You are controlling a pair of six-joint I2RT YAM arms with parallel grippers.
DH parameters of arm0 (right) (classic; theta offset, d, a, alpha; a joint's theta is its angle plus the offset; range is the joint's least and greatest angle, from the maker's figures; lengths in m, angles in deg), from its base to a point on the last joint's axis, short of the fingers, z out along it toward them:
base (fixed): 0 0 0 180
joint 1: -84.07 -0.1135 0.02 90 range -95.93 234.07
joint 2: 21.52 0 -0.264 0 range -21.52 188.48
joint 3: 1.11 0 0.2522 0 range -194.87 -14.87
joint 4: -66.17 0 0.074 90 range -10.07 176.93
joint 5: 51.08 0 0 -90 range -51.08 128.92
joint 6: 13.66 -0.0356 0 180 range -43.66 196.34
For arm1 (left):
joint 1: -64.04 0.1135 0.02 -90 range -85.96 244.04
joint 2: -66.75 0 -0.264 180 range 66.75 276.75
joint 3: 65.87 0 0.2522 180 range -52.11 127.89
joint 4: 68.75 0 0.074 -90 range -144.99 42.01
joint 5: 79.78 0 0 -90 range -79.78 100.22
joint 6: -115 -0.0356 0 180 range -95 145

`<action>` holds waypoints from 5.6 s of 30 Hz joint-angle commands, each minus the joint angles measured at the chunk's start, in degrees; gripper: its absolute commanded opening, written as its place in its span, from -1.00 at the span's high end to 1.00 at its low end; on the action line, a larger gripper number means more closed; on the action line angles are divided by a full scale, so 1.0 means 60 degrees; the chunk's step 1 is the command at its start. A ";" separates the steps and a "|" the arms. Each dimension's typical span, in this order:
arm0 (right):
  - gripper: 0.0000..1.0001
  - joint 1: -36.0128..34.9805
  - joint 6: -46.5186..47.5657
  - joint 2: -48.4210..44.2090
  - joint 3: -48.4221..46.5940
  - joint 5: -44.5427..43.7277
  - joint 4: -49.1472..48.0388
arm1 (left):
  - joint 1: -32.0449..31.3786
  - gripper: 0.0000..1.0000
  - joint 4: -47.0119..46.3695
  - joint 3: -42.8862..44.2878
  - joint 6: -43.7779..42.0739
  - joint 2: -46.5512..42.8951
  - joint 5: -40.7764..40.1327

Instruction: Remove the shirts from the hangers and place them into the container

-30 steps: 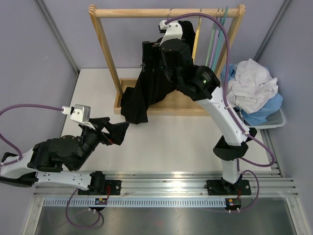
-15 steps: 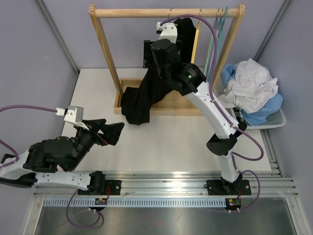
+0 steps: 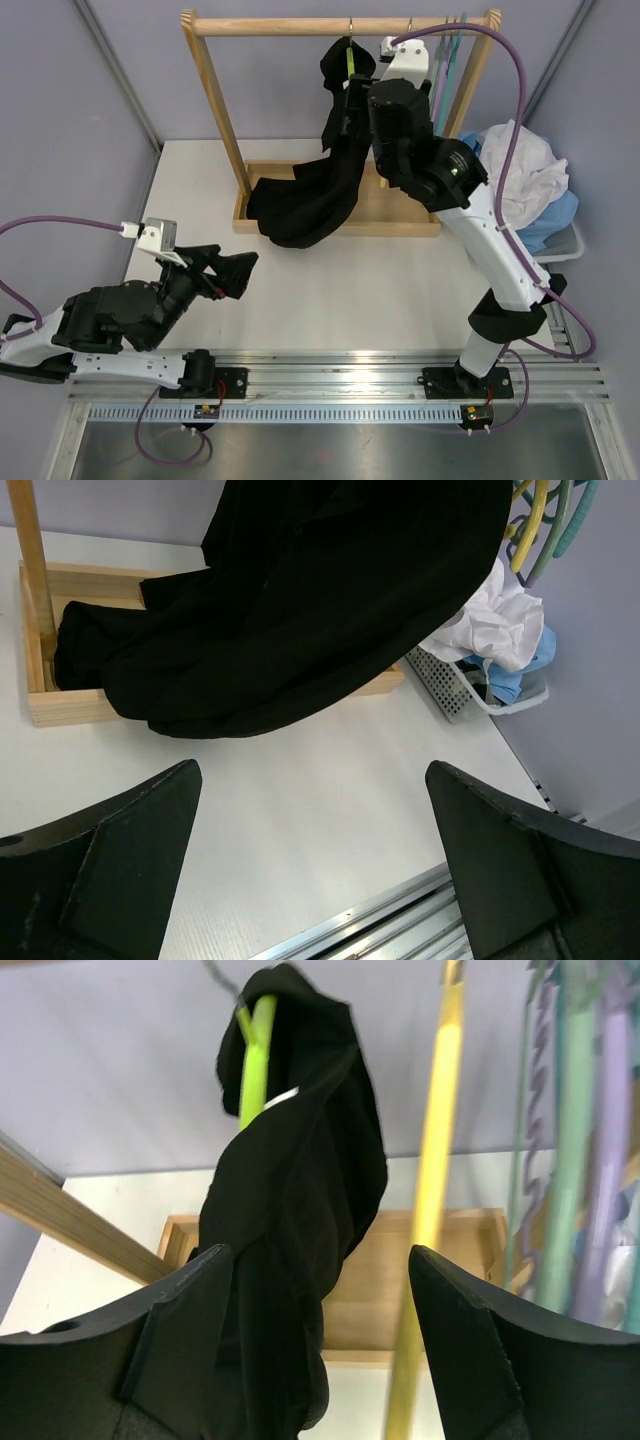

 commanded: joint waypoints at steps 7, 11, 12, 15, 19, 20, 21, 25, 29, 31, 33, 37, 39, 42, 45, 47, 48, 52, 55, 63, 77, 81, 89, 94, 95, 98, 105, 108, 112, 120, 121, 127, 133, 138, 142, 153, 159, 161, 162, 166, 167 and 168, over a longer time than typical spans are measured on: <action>-0.47 0.1053 -0.0382 -0.0067 0.0079 0.0729 0.0333 | -0.0016 -0.98 -0.0399 -0.0270 0.0211 -0.0178 -0.0240; -0.39 0.1010 -0.0529 -0.0213 0.0108 0.1534 0.0246 | -0.0016 -0.98 -0.0341 -0.0299 0.0226 -0.0252 -0.0298; -0.39 0.0923 -0.0529 -0.0300 0.0181 0.1493 0.0202 | -0.0016 -0.98 -0.0326 -0.0299 0.0270 -0.0252 -0.0298; -0.42 0.0425 -0.0076 -0.0972 0.0604 0.1418 -0.0485 | -0.0030 -0.98 -0.0267 -0.0358 0.0285 -0.0296 -0.0313; -0.45 0.0278 -0.0002 -0.1209 0.0416 0.1872 -0.0692 | -0.0016 -0.98 -0.0472 -0.0446 0.0139 -0.0310 -0.0328; -0.47 0.0219 -0.0002 -0.1209 0.0343 0.2032 -0.0678 | -0.0016 -0.98 -0.0515 -0.0446 0.0109 -0.0281 -0.0328; -0.47 0.0219 -0.0031 -0.1180 0.0183 0.2237 -0.0692 | -0.0016 -0.98 -0.0501 -0.0446 0.0109 -0.0252 -0.0328; -0.55 0.0204 -0.0162 -0.0216 -0.0856 0.2546 -0.0065 | -0.0016 -0.98 -0.0516 -0.0402 0.0065 -0.0193 -0.0372; -0.63 0.0204 -0.0309 0.0767 -0.1795 0.3029 0.0245 | -0.0016 -0.98 -0.0355 -0.0402 0.0196 -0.0310 -0.0357; -0.62 0.0204 -0.0441 0.1148 -0.2088 0.3307 0.0245 | -0.0016 -0.98 -0.0267 -0.0460 0.0241 -0.0441 -0.0357; -0.62 0.0204 -0.0587 0.1426 -0.2338 0.3411 0.0245 | -0.0016 -0.97 -0.0208 -0.0504 0.0328 -0.0530 -0.0357; -0.62 0.0204 -0.0821 0.1734 -0.2514 0.3265 0.0245 | -0.0016 -0.98 -0.0135 -0.0577 0.0372 -0.0705 -0.0372; -0.62 0.0204 -0.1011 0.1880 -0.2529 0.3133 0.0260 | -0.0016 -0.98 -0.0150 -0.0607 0.0358 -0.0750 -0.0357; -0.62 0.0190 -0.1202 0.2071 -0.2572 0.2855 0.0319 | -0.0016 -0.98 -0.0062 -0.0592 0.0387 -0.0808 -0.0343; -0.54 0.0102 -0.1130 0.2057 -0.2529 0.2401 0.0319 | -0.0016 -0.98 0.0055 -0.0607 0.0489 -0.0910 -0.0357; -0.43 0.0087 -0.1057 0.1955 -0.2427 0.2050 0.0246 | -0.0016 -0.98 0.0070 -0.0651 0.0504 -0.0969 -0.0372; -0.41 0.0087 -0.0969 0.1810 -0.2252 0.1947 0.0202 | -0.0016 -0.98 0.0026 -0.0680 0.0490 -0.0984 -0.0372; -0.29 0.0116 -0.0691 0.1574 -0.1972 0.1362 0.0055 | -0.0016 -0.98 -0.0076 -0.0709 0.0402 -0.0955 -0.0372; -0.15 0.0350 -0.0748 0.1530 -0.1899 0.1491 0.0157 | -0.0016 -0.98 -0.0091 -0.0666 0.0373 -0.0911 -0.0372; 0.73 0.0556 -0.0822 0.1091 -0.1254 0.1274 0.0245 | -0.0016 -0.98 -0.0018 -0.0680 0.0475 -0.0897 -0.0328; 1.00 0.0556 0.1945 -0.0956 0.0647 0.3484 -0.2238 | -0.0016 -0.98 -0.0384 -0.0695 0.0211 -0.0603 -0.0430; 1.00 0.0570 0.1976 -0.1998 0.2258 0.4009 -0.3882 | -0.0016 -0.98 -0.0413 -0.0724 0.0197 -0.0691 -0.0460; 1.00 0.0541 0.0954 -0.1943 0.1018 0.5414 -0.0421 | -0.0016 -0.97 -0.1626 -0.0899 -0.0782 -0.0735 -0.0167; 1.00 -0.0030 0.0351 -0.3549 0.3570 0.6820 0.0671 | -0.0016 -0.98 -0.3413 -0.1120 -0.2305 -0.0443 0.0550; 1.00 -0.0045 0.0074 -0.4293 0.3986 0.7201 0.0641 | -0.0016 -0.98 -0.3605 -0.1062 -0.2482 -0.0341 0.0595; 1.00 -0.0074 -0.0454 -0.5292 0.4882 0.8258 0.1209 | -0.0016 -0.97 -0.4498 -0.0886 -0.3229 0.0040 0.0843; 1.00 -0.0235 -0.1173 -0.6701 0.6830 0.9987 0.1096 | -0.0016 -0.98 -0.6739 -0.0329 -0.4753 0.1753 0.1576; 1.00 -0.0235 -0.1378 -0.6995 0.7490 1.0424 0.0715 | -0.0016 -0.98 -0.8012 -0.0357 -0.5382 0.2471 0.1708; 1.00 -0.0264 -0.1627 -0.7142 0.7944 1.0721 0.0349 | 0.0130 -0.97 -1.0149 -0.0636 -0.6146 0.3160 0.1985; 1.00 -0.0294 -0.1803 -0.7376 0.8048 1.0867 0.0026 | 0.2062 -0.77 -0.9715 -0.0372 -0.3980 0.4054 0.4153; 1.00 -0.0308 -0.1803 -0.7434 0.8019 1.0882 0.0026 | 0.2224 -0.76 -0.9672 -0.0387 -0.3819 0.4084 0.4242; 1.00 -0.0323 -0.1818 -0.7538 0.8062 1.0999 -0.0150 | 0.3089 -0.65 -0.9890 -0.0549 -0.2763 0.4566 0.5136; 1.00 -0.0323 -0.1760 -0.7596 0.8092 1.0736 -0.0165 | 0.3222 0.18 -0.9950 -0.0169 -0.2382 0.5240 0.5604; 1.00 -0.0323 -0.1759 -0.7494 0.8106 1.0574 -0.0048 | 0.3222 0.53 -0.9906 -0.0021 -0.2250 0.5373 0.5649; 1.00 -0.0323 -0.1731 -0.7508 0.8092 1.0442 0.0025 | 0.3222 0.80 -0.9628 0.0242 -0.2249 0.5417 0.5430; -0.99 -0.0323 -0.1408 -0.7713 0.8369 1.0677 0.0465 | 0.4244 1.00 -0.8266 0.1794 -0.4138 0.5549 0.4082; -0.99 -0.0323 -0.1349 -0.7962 0.8735 1.0472 0.0743 | 0.5476 1.00 -0.7371 0.3302 -0.4593 0.5798 0.4271; -0.99 -0.0323 -0.1349 -0.8006 0.8838 1.0457 0.0743 | 0.5609 1.00 -0.6962 0.3872 -0.4797 0.5900 0.4243; -0.99 -0.0323 -0.1335 -0.8035 0.8868 1.0428 0.0773 | 0.5624 1.00 -0.6918 0.4049 -0.4885 0.5973 0.4199; -0.99 -0.0323 -0.1349 -0.8152 0.8999 1.0384 0.0758 | 0.5902 1.00 -0.6421 0.5104 -0.5121 0.6369 0.4110; -0.99 -0.0323 -0.1349 -0.8167 0.9058 1.0369 0.0773 | 0.5931 1.00 -0.6303 0.5294 -0.5150 0.6485 0.4183; -0.99 -0.0323 -0.1335 -0.8182 0.9087 1.0340 0.0773 | 0.5932 1.00 -0.6288 0.5514 -0.5179 0.6515 0.4213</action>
